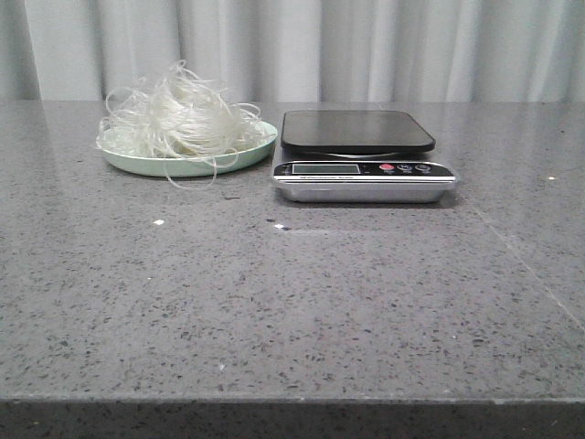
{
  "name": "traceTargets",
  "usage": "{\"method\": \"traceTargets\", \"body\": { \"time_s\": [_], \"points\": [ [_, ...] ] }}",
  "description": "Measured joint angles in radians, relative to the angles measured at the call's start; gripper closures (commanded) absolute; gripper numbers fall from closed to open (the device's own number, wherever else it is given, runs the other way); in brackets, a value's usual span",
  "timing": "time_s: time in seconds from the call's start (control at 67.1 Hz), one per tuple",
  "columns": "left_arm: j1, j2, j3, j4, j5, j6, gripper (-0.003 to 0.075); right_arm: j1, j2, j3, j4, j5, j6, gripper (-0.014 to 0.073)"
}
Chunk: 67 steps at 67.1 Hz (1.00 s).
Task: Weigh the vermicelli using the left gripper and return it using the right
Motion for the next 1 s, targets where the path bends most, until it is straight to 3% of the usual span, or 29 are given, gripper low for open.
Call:
{"method": "traceTargets", "body": {
  "time_s": [0.82,0.999],
  "points": [
    [0.0,0.0,0.0,0.0,-0.002,0.0,0.0575,0.0,0.0,0.0,0.0,0.0,0.0,0.0428],
    [0.0,0.0,0.0,0.0,-0.148,0.0,0.0575,0.0,0.0,0.0,0.0,0.0,0.0,0.0428]
  ]
}}
